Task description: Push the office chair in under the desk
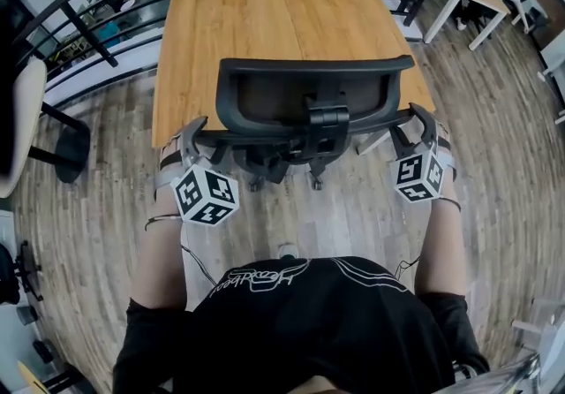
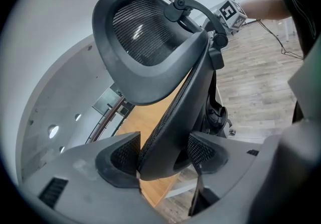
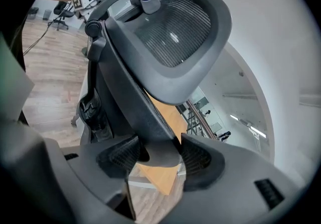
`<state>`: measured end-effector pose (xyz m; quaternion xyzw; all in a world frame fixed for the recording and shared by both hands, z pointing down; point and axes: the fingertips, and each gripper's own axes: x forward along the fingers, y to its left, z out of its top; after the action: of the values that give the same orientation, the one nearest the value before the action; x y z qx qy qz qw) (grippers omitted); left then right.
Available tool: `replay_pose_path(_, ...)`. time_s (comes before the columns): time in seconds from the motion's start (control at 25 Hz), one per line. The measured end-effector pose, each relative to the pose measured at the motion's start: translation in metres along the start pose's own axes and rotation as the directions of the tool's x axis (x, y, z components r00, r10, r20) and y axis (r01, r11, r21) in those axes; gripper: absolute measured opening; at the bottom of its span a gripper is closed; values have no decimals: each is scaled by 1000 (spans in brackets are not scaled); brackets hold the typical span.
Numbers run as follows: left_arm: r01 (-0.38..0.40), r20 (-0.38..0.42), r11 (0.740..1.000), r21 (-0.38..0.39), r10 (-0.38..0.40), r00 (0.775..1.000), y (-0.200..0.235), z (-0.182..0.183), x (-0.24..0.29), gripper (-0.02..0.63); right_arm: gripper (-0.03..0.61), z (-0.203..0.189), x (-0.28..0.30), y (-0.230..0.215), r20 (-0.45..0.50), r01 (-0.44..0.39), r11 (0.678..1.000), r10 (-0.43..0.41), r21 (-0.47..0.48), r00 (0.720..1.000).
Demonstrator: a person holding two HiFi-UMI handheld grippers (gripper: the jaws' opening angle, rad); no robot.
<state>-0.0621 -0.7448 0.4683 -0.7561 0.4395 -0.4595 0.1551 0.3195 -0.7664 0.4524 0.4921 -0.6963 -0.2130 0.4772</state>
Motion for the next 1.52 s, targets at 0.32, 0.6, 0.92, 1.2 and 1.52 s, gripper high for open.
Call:
replay_pose_path(0.32,-5,71,998,-58,9,997,-2,0,-3,284,270,3,5,-2,25,139,988,-141,64,990)
replay_pose_path(0.6,-118,119,946,-301,160,980,15,-8,-61,295,284,-12,-32,-11,51,141,928,-168,344,984)
replay_pose_path(0.92,111,293,760,-640,108,950,-46,35,-153,290,281,31,-127,32,376,-289,757,63,585,925)
replay_pose_path(1.2,305,466,666,-681,73,882,-136,104,-248,92,128,58,-260,85,599,-558,678,212,479,772)
replay_pose_path(1.52,510,603,549,-662,-13,797,-243,165,-334,8,51,47,-387,126,762,-782,437,274,444,586)
